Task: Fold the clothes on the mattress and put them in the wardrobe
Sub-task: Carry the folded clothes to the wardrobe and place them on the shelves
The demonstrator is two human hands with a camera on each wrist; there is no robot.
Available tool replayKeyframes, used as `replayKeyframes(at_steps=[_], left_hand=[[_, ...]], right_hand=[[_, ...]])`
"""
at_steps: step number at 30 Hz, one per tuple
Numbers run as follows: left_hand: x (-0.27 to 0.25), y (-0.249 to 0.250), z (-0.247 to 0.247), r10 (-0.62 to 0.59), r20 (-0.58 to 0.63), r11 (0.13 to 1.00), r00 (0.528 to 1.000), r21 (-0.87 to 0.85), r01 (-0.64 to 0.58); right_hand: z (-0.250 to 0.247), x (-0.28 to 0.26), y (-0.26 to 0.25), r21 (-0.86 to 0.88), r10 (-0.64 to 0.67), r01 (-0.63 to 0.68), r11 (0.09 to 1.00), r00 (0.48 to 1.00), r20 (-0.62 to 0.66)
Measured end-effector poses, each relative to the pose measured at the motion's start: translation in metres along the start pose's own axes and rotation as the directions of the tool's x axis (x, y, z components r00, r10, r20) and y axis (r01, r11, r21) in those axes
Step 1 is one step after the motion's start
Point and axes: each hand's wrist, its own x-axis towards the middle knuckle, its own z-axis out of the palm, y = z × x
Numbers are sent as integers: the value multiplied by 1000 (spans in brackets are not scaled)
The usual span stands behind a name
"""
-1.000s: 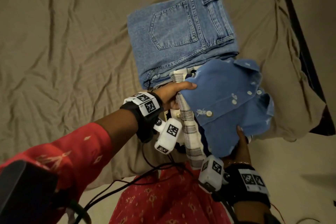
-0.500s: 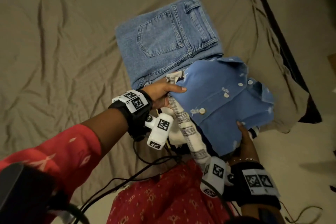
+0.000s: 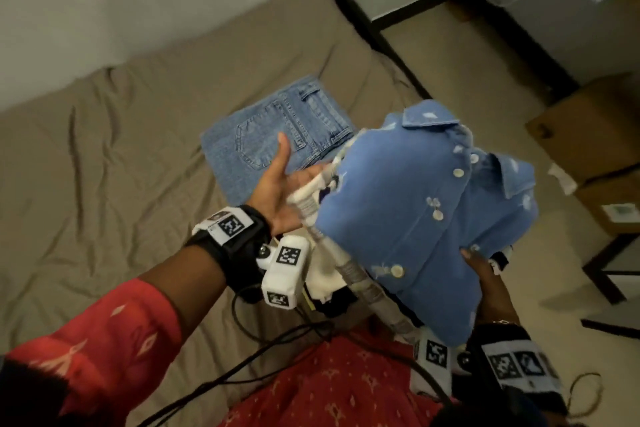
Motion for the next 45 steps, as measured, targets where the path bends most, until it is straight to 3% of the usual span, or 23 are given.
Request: replayKeyframes(at_steps=[2,6,13,18,24,30,37,38,42,45], left_hand=[[-8,-1,28,-34,-38,998,999,50,36],[-26,-17,78,-83,-118,953,990,282,114],[-46,-95,147,-219,6,894,976,402,198],[-49,-189,204,-277,44,841,960,495,220],[-32,-328,277,-452,28,706,892,622,338],[-21,-438,373,-564,107,627,819,701,340],[11,-508,467,-673,242,577,699,763,292],[15,-511,474,-669,247,579,701,765,283],[56,-546,545,-672,326,555,664,816,161],[92,-567,602,-645,406,588,647,805,82]], right_hand=[[1,-34,-14,43,-10,7,999,997,78],[-28,-78,-21,57,-96,92,994,993,70],[-116,-153,-7,30,-245,247,969,968,-62],[-205,-228,20,116,-249,272,955,951,-182],[-324,-336,49,286,-205,330,900,897,-391],[-415,-440,56,402,-211,431,808,848,-485],[-504,-489,42,220,-307,520,825,741,-597],[-511,-491,38,200,-320,525,827,732,-601],[-579,-507,-16,80,-406,574,815,665,-627],[-629,-511,-72,12,-458,595,804,631,-626]])
